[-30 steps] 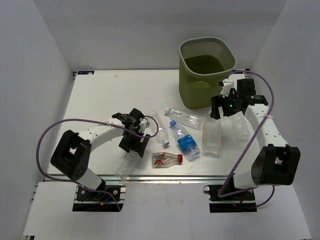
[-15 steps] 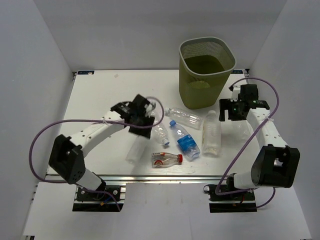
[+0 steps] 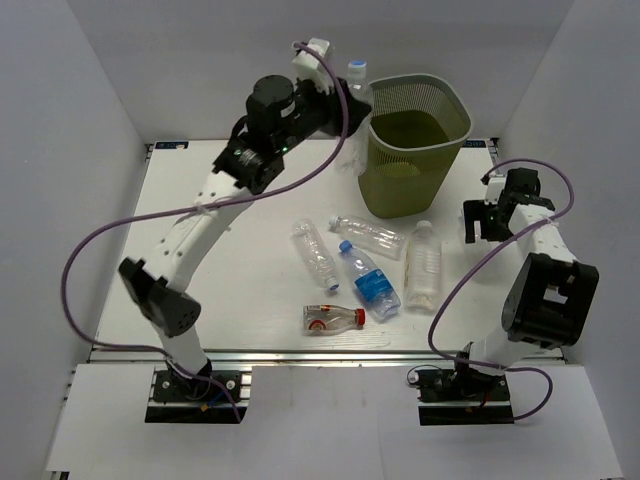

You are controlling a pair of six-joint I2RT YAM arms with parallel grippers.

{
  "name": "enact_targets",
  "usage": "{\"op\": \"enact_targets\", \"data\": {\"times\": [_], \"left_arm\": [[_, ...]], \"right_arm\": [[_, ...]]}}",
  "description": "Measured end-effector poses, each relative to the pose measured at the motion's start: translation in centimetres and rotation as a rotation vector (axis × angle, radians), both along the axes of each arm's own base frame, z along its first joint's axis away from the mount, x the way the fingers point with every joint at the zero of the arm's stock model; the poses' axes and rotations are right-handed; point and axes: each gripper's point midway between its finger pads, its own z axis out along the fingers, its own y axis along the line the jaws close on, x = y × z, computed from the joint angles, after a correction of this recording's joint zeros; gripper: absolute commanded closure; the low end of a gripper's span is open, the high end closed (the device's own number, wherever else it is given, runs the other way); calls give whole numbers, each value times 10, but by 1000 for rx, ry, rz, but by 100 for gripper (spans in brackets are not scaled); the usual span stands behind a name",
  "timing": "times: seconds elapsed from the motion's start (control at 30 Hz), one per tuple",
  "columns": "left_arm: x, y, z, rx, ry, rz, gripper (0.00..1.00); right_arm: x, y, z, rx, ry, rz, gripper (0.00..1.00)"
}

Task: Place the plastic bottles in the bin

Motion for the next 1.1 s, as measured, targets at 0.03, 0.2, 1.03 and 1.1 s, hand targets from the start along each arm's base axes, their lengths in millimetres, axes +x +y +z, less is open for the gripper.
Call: {"op": "enact_targets", "data": {"times": [0.03, 0.2, 1.03, 1.1], "left_arm": [[10, -9, 6, -39, -35, -3, 54], [66, -58, 1, -202, -117, -15, 51], [52, -47, -56, 28, -101, 33, 0], [-3, -6, -46, 98, -121, 2, 0]], "right_arm": [[1, -1, -4, -3, 6, 6, 10], [11, -7, -29, -8, 39, 15, 10], [11, -13, -12, 48, -59, 58, 100], [17, -16, 31, 24, -176, 57, 100]]}}
